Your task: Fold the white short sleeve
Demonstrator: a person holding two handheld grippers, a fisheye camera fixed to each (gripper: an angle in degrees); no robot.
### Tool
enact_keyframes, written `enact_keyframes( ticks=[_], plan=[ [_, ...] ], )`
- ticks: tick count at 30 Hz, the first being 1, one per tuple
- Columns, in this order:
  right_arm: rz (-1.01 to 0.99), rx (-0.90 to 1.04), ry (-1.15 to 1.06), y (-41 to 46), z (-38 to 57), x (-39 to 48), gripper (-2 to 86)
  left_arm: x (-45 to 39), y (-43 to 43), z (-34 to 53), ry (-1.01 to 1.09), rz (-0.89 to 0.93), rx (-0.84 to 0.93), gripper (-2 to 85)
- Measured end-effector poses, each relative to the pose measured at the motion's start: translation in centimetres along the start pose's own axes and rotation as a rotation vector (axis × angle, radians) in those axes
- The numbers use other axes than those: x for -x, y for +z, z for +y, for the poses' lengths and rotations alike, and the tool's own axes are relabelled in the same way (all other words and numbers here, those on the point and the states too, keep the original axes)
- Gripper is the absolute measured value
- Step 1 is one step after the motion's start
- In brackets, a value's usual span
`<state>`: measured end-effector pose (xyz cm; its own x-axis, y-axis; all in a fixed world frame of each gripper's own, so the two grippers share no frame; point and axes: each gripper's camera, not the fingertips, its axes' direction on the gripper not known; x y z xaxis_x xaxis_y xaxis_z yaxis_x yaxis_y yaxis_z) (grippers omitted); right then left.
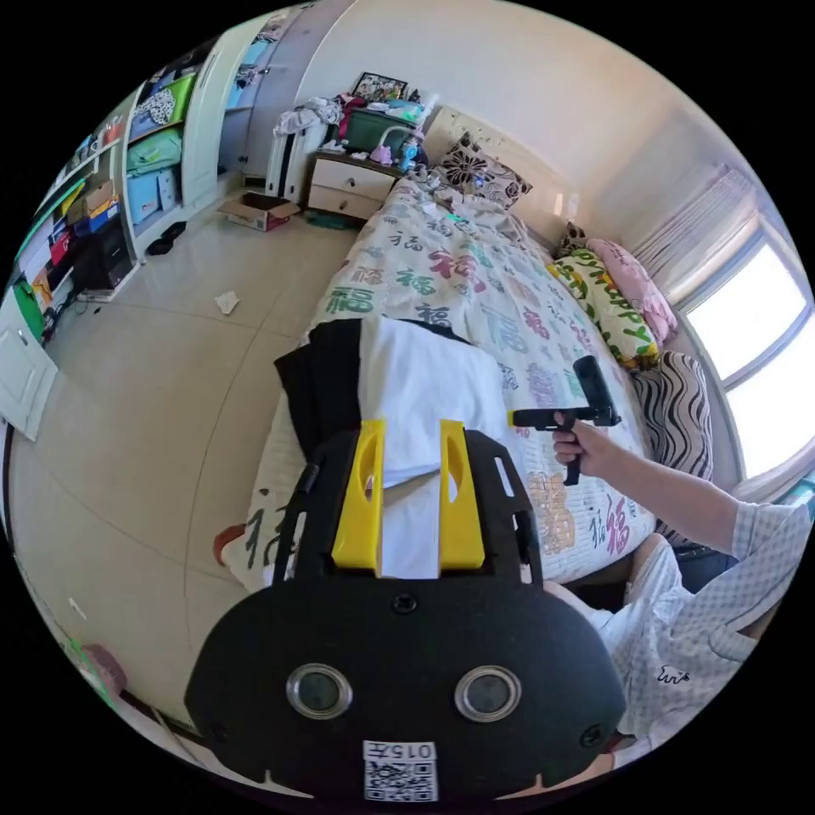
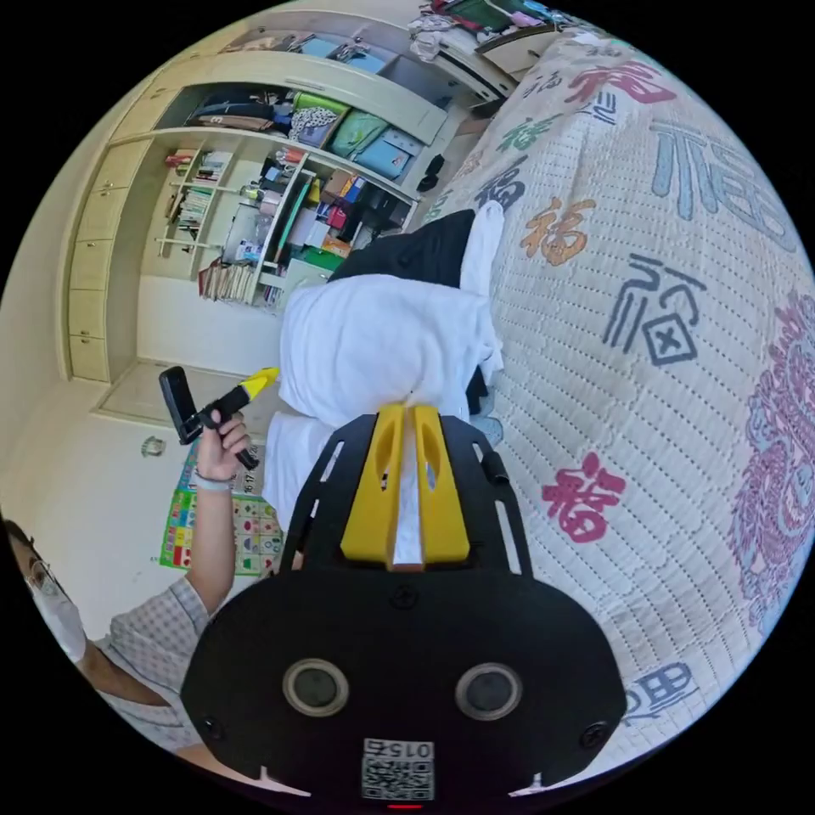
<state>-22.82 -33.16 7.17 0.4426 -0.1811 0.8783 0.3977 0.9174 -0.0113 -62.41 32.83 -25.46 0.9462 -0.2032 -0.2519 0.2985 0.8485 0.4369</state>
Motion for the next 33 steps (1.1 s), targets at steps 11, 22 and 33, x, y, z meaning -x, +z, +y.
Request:
enact_keyframes(
  ticks=[11,22,33],
  plan=[
    [-0.28,-0.282,-0.378,-16.8,8.5,10.9,-0.4,-15.1,-2.2,4.6,0.19,-0.243,-0.084,12.5],
    [-0.165,-0.402,-0.58,-36.0,31.3,18.5,-0.4,-33.9,-0.3,8.5,0.379,0.236,-0.233,5.8],
    [0.182,-0.706,-0.223,-53.2,57.3,11.3,-0.4,-44.1,0.7,10.1,0.496,0.472,-0.163,-0.1]
  ],
)
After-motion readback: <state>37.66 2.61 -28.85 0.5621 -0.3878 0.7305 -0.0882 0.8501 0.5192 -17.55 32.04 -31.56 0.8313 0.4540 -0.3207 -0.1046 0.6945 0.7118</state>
